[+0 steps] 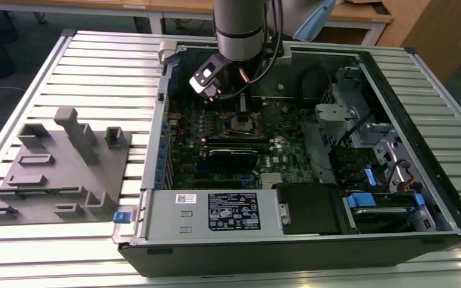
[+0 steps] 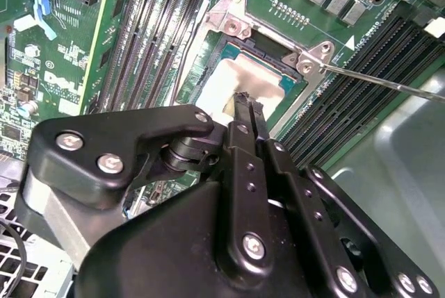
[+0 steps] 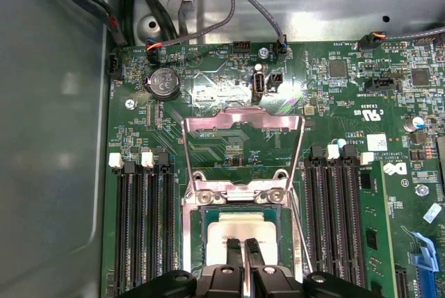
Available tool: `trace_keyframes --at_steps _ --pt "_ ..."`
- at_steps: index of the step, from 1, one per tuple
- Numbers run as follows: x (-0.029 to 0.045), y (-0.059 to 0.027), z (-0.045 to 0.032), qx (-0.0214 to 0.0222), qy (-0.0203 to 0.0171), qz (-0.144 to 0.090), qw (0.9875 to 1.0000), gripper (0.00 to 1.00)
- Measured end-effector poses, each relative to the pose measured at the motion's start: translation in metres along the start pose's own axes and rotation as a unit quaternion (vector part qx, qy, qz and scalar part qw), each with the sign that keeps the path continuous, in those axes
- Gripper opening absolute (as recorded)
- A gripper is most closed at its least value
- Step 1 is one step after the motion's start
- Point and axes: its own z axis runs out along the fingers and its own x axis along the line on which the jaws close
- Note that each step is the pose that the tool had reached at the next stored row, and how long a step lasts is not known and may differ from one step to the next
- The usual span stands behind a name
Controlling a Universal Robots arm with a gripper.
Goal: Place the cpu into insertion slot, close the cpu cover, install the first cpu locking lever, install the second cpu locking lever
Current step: 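Place the cpu into insertion slot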
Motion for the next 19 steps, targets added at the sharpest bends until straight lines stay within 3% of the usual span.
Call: trace_keyframes --at_steps 6,8,19 --pt "0.0 0.0002 -0.0015 0.0 0.0 0.0 1.0 0.16" --pt "0.0 0.0028 -0.0185 0.0 0.0 0.0 1.0 0.16" --pt "0.0 0.0029 -0.0192 0.0012 -0.0001 0.0 1.0 0.16"
